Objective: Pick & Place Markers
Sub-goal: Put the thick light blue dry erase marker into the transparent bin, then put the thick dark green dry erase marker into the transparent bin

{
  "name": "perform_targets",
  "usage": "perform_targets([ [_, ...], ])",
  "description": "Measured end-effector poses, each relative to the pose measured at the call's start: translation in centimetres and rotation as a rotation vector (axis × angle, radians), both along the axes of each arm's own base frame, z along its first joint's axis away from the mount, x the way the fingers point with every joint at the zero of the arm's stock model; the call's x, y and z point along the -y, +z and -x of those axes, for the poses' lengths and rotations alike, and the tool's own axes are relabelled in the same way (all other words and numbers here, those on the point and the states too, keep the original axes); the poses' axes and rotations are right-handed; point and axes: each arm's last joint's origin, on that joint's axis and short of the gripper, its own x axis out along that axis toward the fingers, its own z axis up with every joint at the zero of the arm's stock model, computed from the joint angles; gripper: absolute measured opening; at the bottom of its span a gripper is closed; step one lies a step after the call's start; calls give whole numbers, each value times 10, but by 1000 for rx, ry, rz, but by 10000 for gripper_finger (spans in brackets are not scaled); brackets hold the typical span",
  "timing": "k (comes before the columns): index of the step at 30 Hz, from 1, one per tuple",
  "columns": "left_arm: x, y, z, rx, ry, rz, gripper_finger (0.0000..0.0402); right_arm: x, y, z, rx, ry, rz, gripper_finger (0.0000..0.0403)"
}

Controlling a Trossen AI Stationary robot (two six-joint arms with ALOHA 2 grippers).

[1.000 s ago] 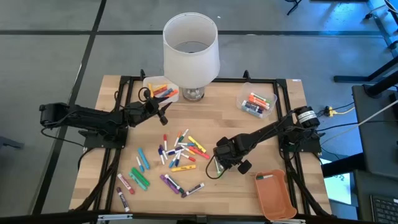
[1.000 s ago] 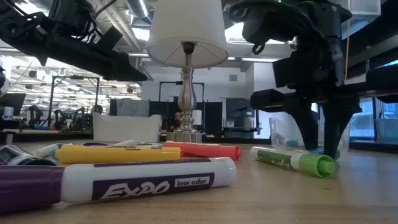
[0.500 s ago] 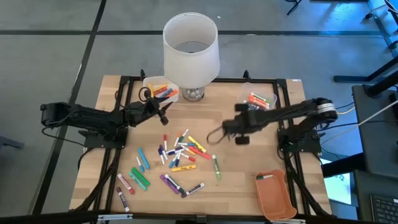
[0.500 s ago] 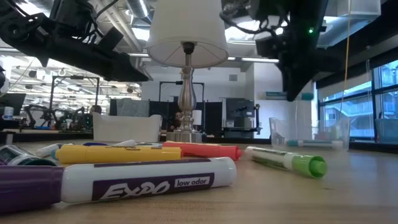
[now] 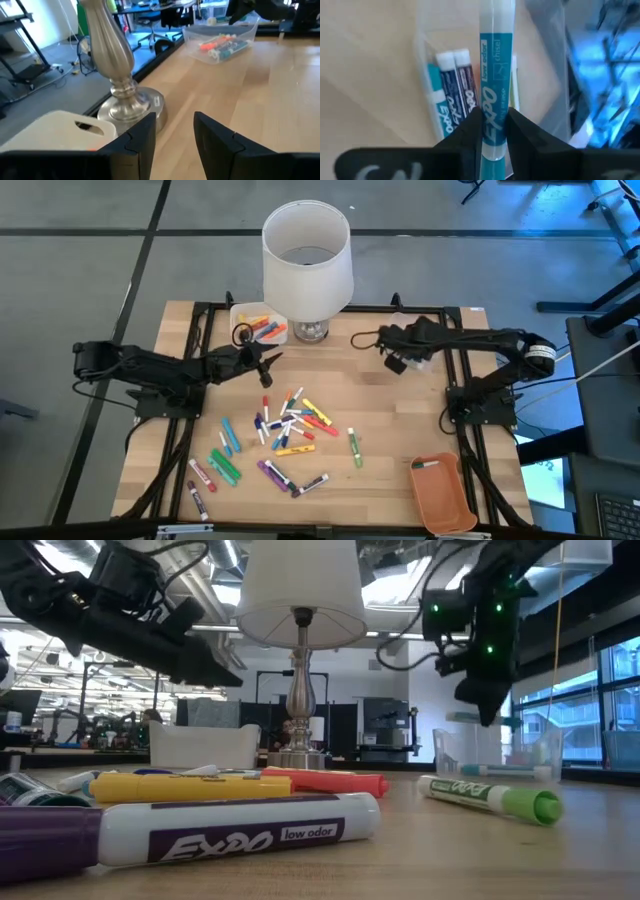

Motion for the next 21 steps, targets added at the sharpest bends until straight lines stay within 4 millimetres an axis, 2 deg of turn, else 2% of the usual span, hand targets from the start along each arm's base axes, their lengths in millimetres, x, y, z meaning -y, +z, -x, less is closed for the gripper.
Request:
perform_targets([
  [7, -2, -6, -4, -3, 13, -4, 127, 11, -4, 8, 10, -89, 10, 166],
  [11, -2, -9, -6, -17, 14, -13, 127, 7, -5, 5, 39, -78, -16, 190],
  [15, -2, -11, -7, -32, 13, -13, 127, -14, -6, -9, 160, -36, -137, 189],
  [21, -2, -11, -7, -36, 11, -18, 127, -69, -7, -35, 381, 31, -257, 170],
])
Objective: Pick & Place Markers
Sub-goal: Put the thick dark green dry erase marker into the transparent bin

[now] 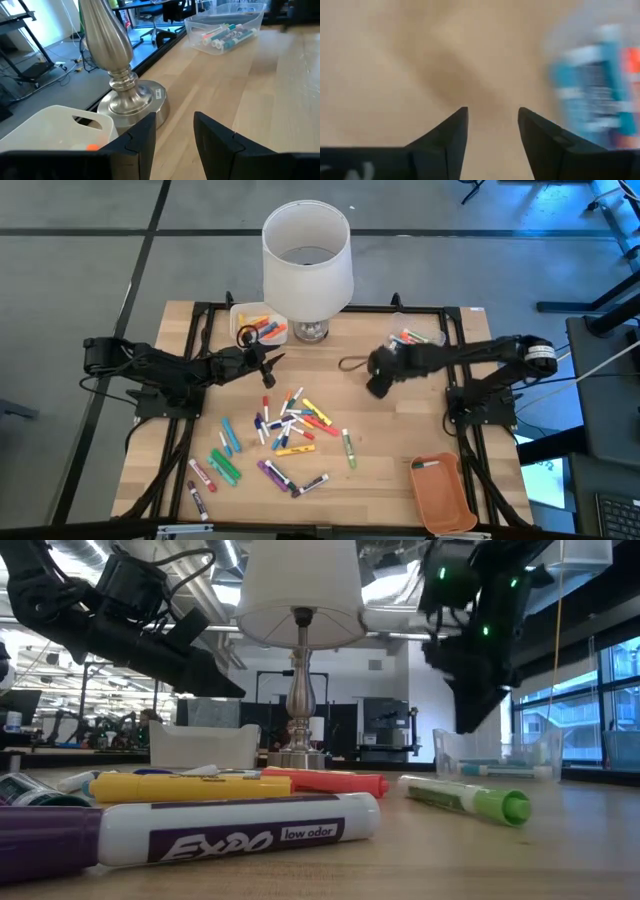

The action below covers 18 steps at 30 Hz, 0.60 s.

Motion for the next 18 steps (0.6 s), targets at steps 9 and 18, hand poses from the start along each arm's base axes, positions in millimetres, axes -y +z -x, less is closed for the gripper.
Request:
perform_targets([
  [9, 0, 1, 0, 7, 0, -2, 127, -79, 0, -33, 341, 40, -272, 150],
  [18, 0, 7, -1, 68, 2, -24, 127, -123, -45, -59, 156, -6, -503, 142],
])
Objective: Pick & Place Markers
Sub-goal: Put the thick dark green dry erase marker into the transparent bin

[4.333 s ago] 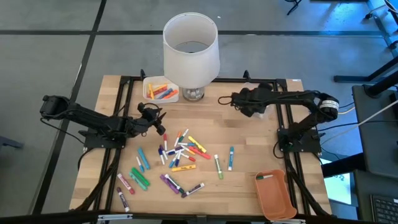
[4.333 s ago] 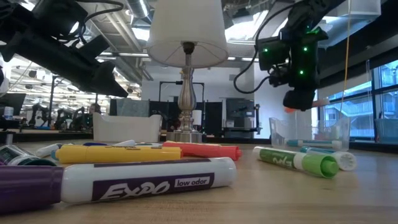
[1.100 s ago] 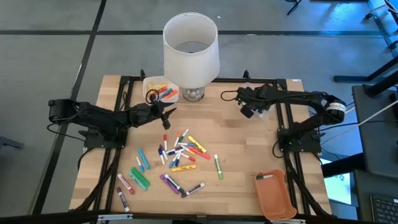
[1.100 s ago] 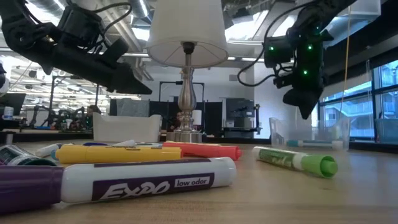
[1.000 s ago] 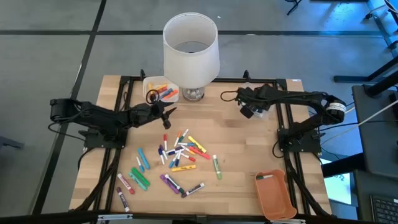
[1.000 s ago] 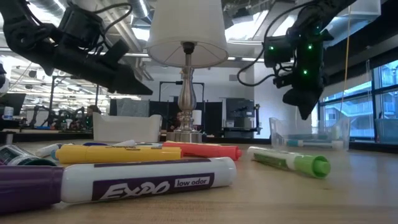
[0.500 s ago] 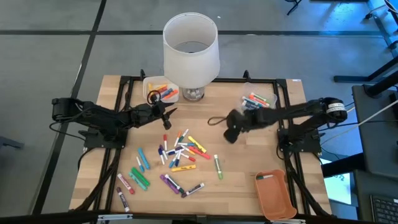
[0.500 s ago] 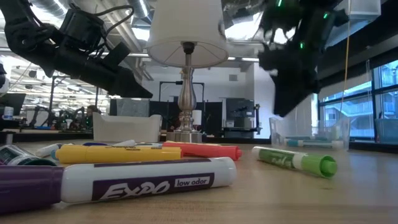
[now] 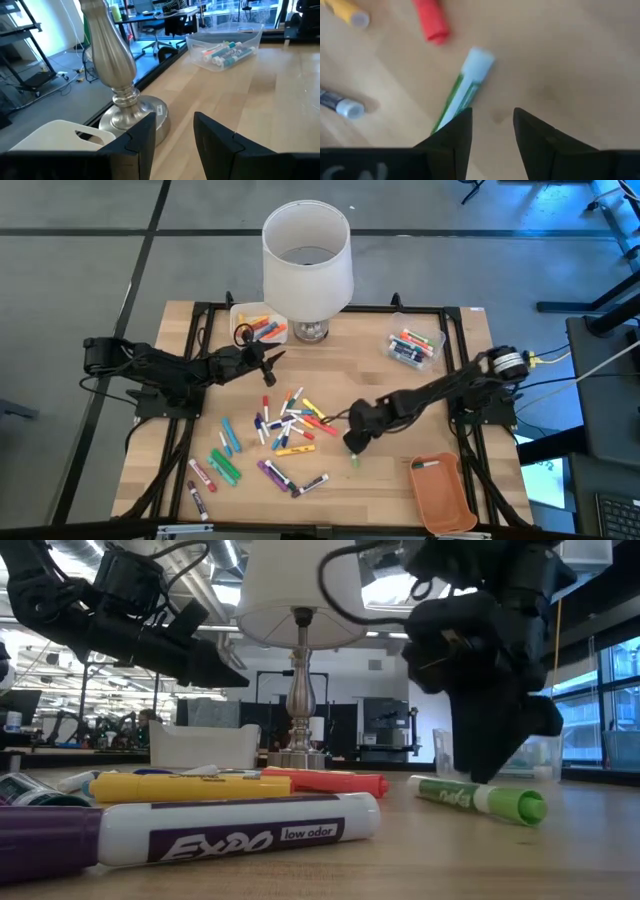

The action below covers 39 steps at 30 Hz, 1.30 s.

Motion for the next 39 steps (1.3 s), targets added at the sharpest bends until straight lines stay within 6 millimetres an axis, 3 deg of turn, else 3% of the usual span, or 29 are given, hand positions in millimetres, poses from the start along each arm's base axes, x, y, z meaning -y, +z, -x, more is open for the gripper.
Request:
perform_targets([
  [6, 0, 0, 0, -7, 4, -10, 127, -13, 8, -21, 34, 97, -54, 142],
  [12, 0, -1, 0, -16, -16, -4, 127, -10, 18, -33, 85, 114, -7, 142],
  [18, 1, -2, 0, -21, -23, -2, 127, -3, -6, -37, 0, 94, -10, 142],
  [22, 1, -2, 0, -21, -24, -1, 127, -5, -19, -41, -12, 189, -20, 142],
  [27, 1, -1, 0, -20, -22, -2, 127, -1, -26, -38, -72, 261, 47, 128],
  [32, 1, -1, 0, -21, -21, -2, 127, 12, -30, -26, -201, 244, 196, 65],
  [39, 1, -3, 0, -34, -23, 2, 127, 37, -20, -11, -344, 233, 370, 63],
])
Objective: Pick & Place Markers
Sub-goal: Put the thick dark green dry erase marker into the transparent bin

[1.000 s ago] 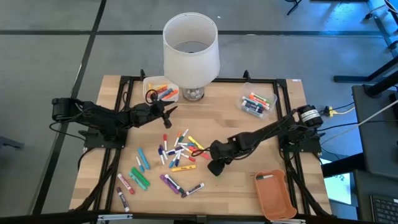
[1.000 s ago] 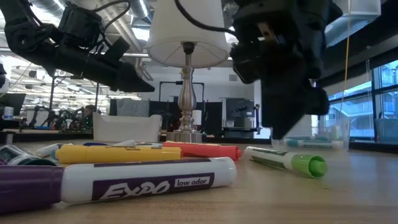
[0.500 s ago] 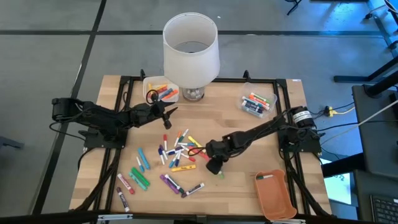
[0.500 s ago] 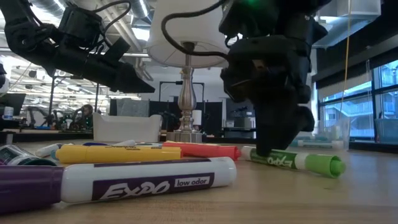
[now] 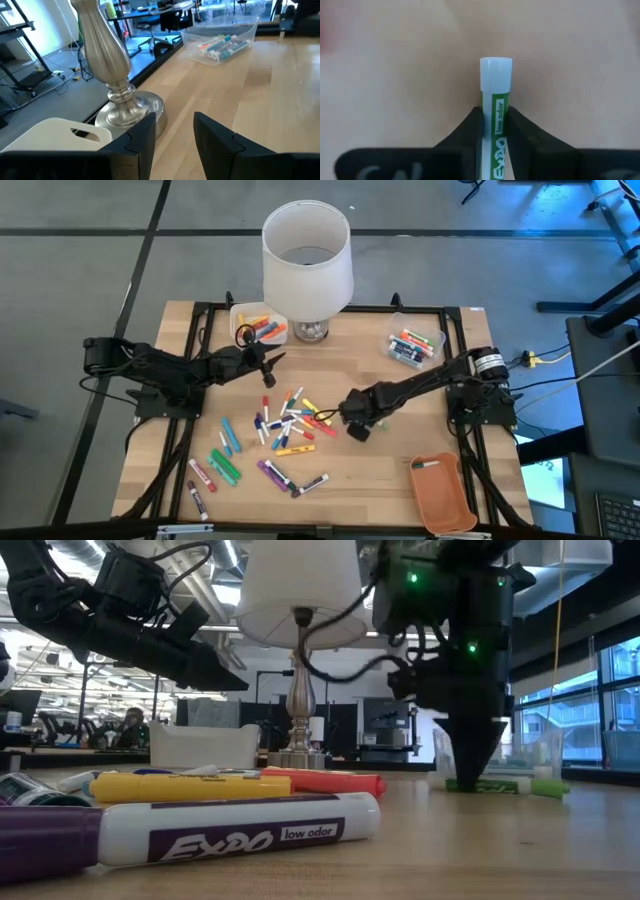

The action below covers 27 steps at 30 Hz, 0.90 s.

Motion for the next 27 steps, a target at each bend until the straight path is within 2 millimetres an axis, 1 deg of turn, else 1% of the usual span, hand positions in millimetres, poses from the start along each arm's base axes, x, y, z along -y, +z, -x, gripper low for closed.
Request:
perform_targets([
  [2, 0, -1, 0, -11, 0, 3, 127, 8, 10, 4, 3, 7, 36, 63],
  [4, 0, -3, 1, -33, 0, 8, 127, 19, 21, 12, -25, -3, 79, 63],
  [7, 0, -6, 1, -61, 0, 16, 127, 40, 49, 20, 20, -23, 157, 63],
  [14, 1, -8, 2, -67, 7, 52, 127, 83, 89, 53, -67, -2, 378, 63],
  [19, 1, -11, 3, -88, -2, 70, 127, 107, 100, 61, -119, -13, 575, 63],
  [27, 1, -13, 3, -97, 4, 103, 127, 142, 89, 65, -246, -49, 582, 63],
])
